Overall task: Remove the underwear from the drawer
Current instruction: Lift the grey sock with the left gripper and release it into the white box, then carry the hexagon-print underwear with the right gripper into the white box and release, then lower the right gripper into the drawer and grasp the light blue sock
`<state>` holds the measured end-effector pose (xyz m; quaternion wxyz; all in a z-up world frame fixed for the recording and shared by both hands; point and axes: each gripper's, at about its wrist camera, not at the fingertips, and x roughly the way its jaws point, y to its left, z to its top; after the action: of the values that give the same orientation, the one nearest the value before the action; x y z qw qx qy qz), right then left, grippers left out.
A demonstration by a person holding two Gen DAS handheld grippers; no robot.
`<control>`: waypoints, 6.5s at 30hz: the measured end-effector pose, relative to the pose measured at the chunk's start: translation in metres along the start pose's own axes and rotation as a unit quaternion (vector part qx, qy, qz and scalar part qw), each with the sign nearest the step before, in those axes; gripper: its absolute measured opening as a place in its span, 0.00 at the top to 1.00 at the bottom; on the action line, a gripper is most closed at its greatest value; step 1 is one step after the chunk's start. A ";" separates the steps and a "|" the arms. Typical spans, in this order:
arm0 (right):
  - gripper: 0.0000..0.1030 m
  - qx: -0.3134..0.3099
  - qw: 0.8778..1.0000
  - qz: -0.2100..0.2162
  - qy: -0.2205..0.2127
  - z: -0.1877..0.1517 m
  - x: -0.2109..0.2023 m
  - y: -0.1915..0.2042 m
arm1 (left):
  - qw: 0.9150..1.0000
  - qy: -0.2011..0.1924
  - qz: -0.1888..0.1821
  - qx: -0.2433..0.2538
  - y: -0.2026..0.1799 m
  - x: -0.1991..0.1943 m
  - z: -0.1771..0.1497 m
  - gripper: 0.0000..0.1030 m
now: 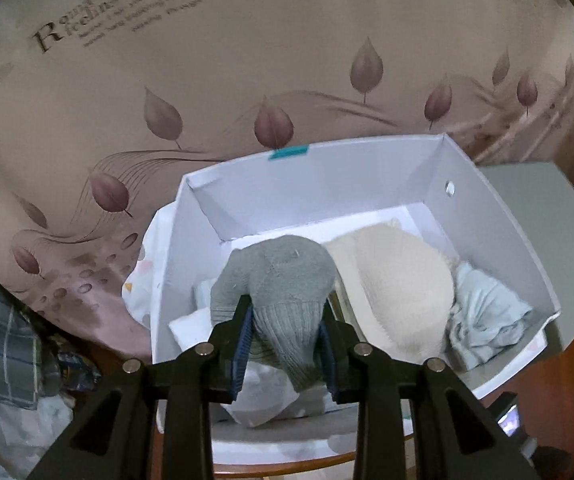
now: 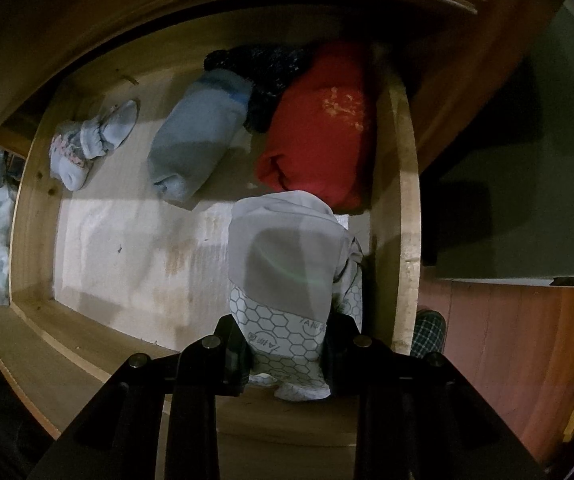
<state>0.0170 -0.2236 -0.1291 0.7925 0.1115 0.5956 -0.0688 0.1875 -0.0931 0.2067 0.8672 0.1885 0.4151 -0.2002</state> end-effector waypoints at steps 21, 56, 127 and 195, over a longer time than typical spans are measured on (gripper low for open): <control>0.75 -0.002 1.000 0.000 0.002 0.001 0.000 0.001 | 0.999 -0.041 0.007 0.021 -0.021 -0.013 -0.018 0.37; 0.75 -0.039 0.995 -0.002 -0.090 -0.002 -0.033 0.015 | 0.993 -0.003 0.098 -0.073 -0.024 0.041 -0.238 0.35; 0.40 -0.240 0.926 -0.066 -0.284 0.068 -0.295 0.119 | 0.974 -0.001 0.062 -0.216 0.049 0.025 -0.246 0.35; 0.49 -0.765 0.389 -0.474 0.198 -0.010 0.171 0.147 | 0.952 0.051 0.019 -0.301 0.101 0.031 -0.267 0.35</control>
<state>0.0908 -0.0751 -0.2819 0.2430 -0.8317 0.4935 0.0752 0.0843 0.1179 0.0422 0.8649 -0.0636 0.4964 -0.0395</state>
